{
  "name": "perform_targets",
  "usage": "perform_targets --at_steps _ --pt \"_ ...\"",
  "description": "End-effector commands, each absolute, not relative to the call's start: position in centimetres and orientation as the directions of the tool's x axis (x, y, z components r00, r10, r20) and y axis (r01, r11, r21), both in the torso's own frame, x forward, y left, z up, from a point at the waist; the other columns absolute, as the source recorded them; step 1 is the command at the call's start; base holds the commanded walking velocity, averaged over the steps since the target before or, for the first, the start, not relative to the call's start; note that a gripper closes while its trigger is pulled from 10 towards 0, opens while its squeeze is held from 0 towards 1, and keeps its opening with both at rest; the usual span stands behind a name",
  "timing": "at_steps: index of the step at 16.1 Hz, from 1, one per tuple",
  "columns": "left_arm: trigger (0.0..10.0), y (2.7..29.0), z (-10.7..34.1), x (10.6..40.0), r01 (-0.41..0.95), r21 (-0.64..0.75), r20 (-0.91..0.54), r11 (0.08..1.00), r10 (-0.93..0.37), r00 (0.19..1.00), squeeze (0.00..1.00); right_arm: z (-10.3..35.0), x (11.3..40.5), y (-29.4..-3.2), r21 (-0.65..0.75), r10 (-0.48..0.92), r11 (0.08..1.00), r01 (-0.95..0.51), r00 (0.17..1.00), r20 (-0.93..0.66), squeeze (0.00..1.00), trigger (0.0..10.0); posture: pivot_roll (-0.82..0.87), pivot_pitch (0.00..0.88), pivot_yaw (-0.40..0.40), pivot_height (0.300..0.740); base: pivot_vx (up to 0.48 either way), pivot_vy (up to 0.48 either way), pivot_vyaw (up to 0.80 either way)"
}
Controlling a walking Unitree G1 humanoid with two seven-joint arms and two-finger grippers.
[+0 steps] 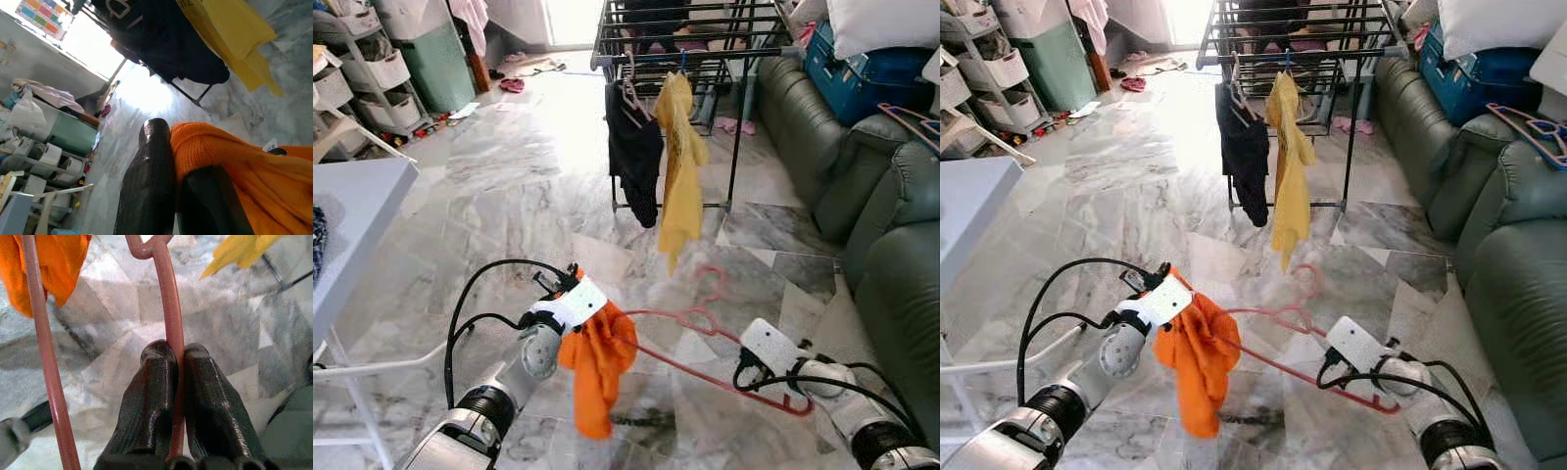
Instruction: Hang hanger
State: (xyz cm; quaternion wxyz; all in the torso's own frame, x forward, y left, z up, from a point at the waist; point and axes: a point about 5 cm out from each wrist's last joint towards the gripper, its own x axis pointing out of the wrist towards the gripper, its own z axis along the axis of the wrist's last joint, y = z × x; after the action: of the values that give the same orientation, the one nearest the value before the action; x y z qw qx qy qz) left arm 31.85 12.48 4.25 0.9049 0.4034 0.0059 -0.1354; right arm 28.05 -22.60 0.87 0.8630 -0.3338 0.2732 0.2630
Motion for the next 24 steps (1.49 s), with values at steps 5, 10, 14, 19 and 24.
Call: perform_targets --at_steps 5,10,14,19,24 --pt "10.0 13.4 1.7 30.5 0.342 0.714 -0.284 0.611 -0.194 0.939 0.0 2.1 28.7 -21.6 -0.462 0.36 0.558 -0.689 0.703 -0.613 0.0 10.0 -0.12 0.0 0.079 0.74 0.0 0.0 0.0" --pt "10.0 13.3 1.5 30.5 0.35 0.699 -0.3 0.623 -0.189 0.935 0.0 2.8 28.3 -21.8 -0.473 0.42 0.449 -0.757 0.647 -0.636 0.0 10.0 -0.12 0.0 0.084 0.74 0.0 0.0 0.0" --pt "10.0 12.7 1.6 30.5 0.382 0.681 -0.303 0.625 -0.235 0.924 0.0 3.2 28.2 -21.0 -0.475 0.481 0.404 -0.782 0.623 -0.617 0.0 10.0 -0.13 0.0 0.092 0.74 0.0 0.0 0.0" --pt "10.0 11.7 2.6 31.1 0.409 0.634 -0.277 0.657 -0.301 0.912 0.0 2.7 28.3 -20.5 -0.478 0.462 0.403 -0.78 0.624 -0.63 0.0 10.0 -0.12 0.0 0.096 0.74 0.0 0.0 0.0" --pt "10.0 11.5 4.0 31.5 0.388 0.601 -0.214 0.699 -0.326 0.921 0.0 1.6 28.7 -20.6 -0.476 0.368 0.451 -0.755 0.643 -0.671 0.0 10.0 -0.1 0.0 0.092 0.74 0.0 0.0 0.0"
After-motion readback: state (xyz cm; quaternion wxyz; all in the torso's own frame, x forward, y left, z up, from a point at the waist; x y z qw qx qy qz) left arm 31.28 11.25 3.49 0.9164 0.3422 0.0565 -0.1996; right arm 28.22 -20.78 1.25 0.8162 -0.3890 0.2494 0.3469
